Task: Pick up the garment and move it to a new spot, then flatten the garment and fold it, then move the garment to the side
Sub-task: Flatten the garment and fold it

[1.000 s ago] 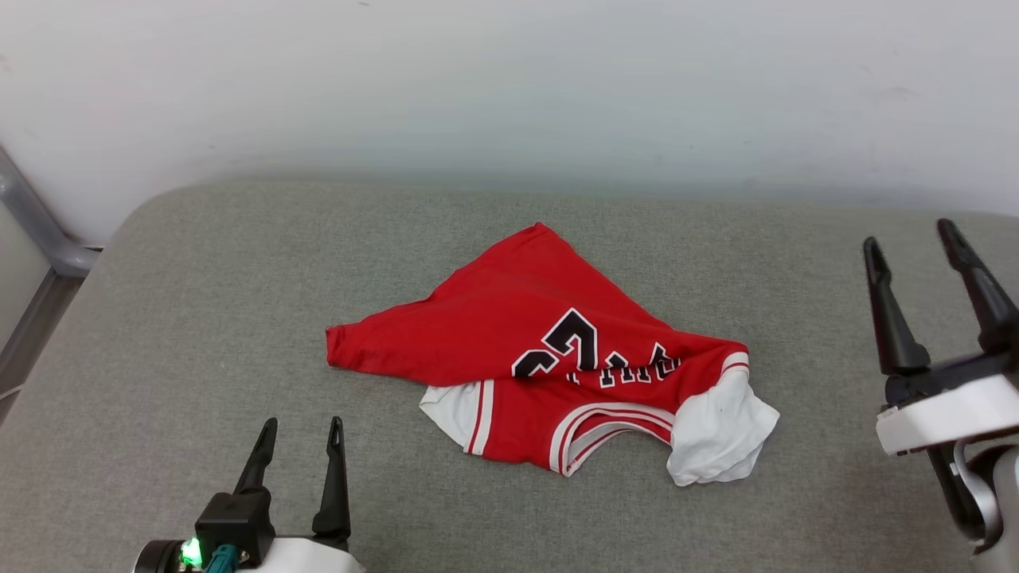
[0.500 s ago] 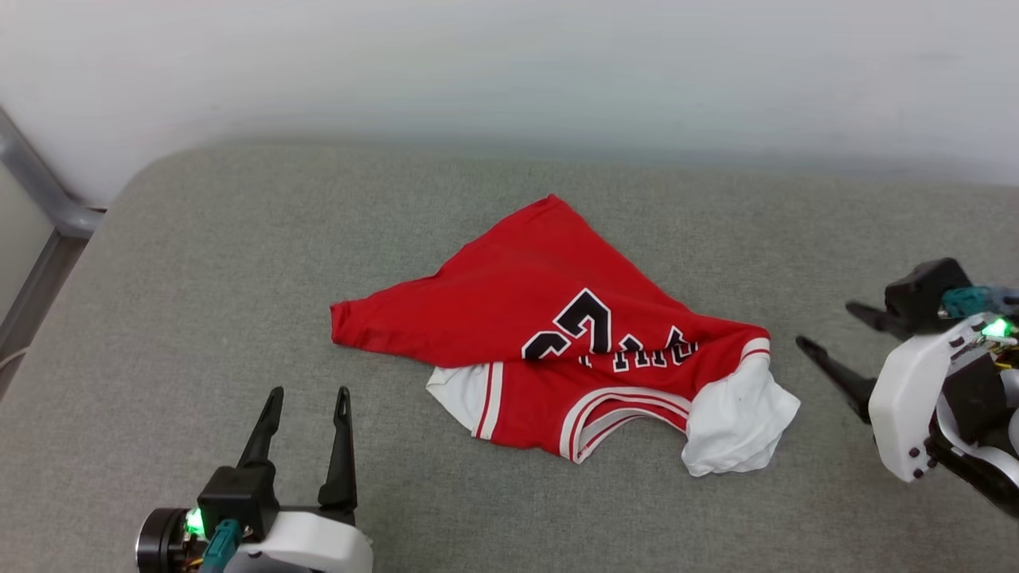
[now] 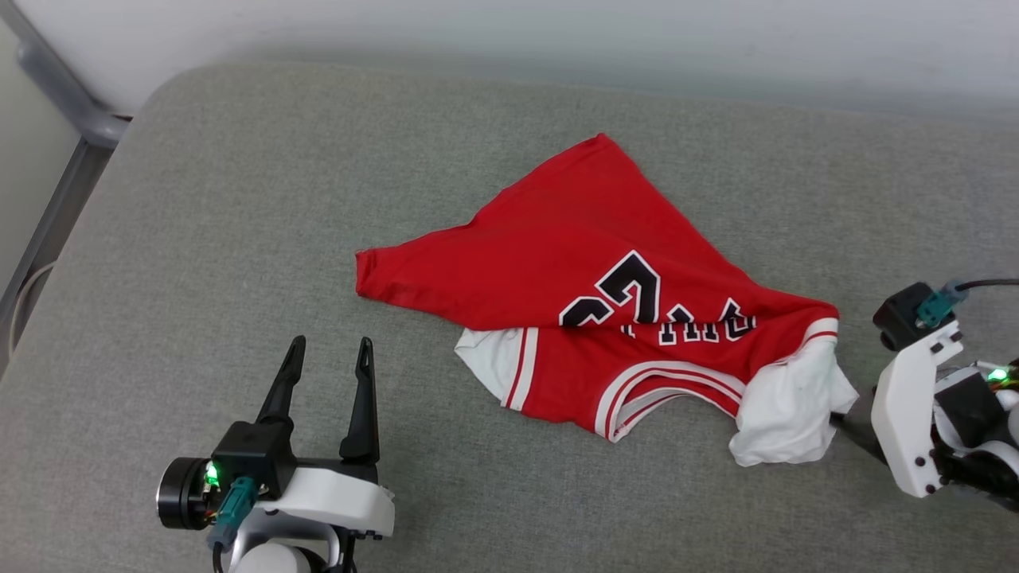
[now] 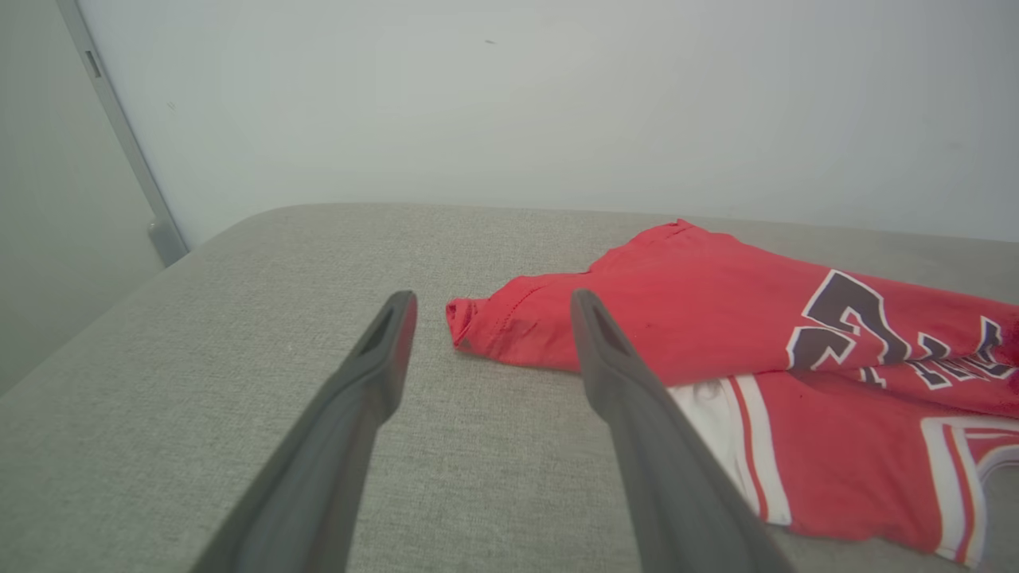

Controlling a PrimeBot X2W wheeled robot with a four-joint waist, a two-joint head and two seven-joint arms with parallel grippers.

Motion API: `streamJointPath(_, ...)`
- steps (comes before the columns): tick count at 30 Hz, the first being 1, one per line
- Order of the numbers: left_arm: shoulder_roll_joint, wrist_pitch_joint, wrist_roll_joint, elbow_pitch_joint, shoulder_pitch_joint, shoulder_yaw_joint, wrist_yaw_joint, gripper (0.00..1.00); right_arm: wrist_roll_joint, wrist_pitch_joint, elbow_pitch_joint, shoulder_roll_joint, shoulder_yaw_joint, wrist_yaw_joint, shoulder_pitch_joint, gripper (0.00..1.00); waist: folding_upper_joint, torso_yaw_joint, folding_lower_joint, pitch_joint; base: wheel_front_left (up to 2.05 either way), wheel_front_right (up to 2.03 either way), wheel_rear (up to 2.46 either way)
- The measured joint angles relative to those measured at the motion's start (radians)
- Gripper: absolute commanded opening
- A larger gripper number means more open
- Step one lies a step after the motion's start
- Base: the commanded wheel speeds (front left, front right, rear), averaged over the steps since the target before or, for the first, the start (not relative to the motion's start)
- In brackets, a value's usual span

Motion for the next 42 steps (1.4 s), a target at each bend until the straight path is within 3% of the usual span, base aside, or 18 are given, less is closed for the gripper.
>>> streamJointPath(10, 0.0, 0.0, -0.008, 0.005, -0.015, 0.001, 0.016, 1.0, 0.044, -0.105, 0.12, 0.038, 0.085, -0.005, 0.0, 1.0, 0.0, 0.023, -0.0002, 0.024, 0.0, 0.0, 0.0)
streamJointPath(11, 0.0, 0.0, -0.008, 0.007, -0.013, 0.005, 0.017, 1.0, 0.049, -0.126, 0.123, 0.039, 0.094, -0.007, 0.0, 0.43, 0.0001, 0.019, -0.0002, 0.021, 0.0, 0.0, 0.0)
streamJointPath(12, 0.0, 0.0, -0.008, 0.009, -0.011, 0.007, 0.018, 1.0, 0.05, -0.151, 0.124, 0.041, 0.103, -0.007, -0.001, 0.0, 0.0, 0.014, -0.0002, 0.017, 0.0, 0.0, 0.0)
streamJointPath(19, 0.0, 0.0, -0.008, 0.016, 0.007, 0.015, 0.016, 1.0, 0.085, -0.306, 0.088, 0.043, 0.148, 0.0, 0.007, 0.0, 0.0, -0.022, -0.0001, -0.033, 0.0, 0.0, 0.0)
streamJointPath(26, 0.0, 0.0, -0.008, 0.017, 0.051, 0.028, 0.017, 1.0, 0.144, -0.407, -0.05, -0.003, 0.102, 0.0, 0.124, 0.0, 0.0, -0.056, -0.0002, -0.093, 0.0, 0.0, 0.0)
streamJointPath(35, 0.0, 0.0, -0.008, 0.007, 0.089, 0.044, 0.016, 1.0, 0.153, -0.437, -0.159, -0.082, -0.113, 0.0, 0.346, 0.0, 0.0, -0.108, -0.0002, -0.121, 0.0, 0.0, 0.0)
streamJointPath(42, 0.0, 0.0, -0.008, 0.006, 0.074, 0.03, 0.011, 1.0, 0.132, -0.379, -0.186, -0.092, -0.271, 0.0, 0.365, 0.0, 0.0001, -0.111, -0.0002, -0.104, 0.0, 0.0, 0.0)
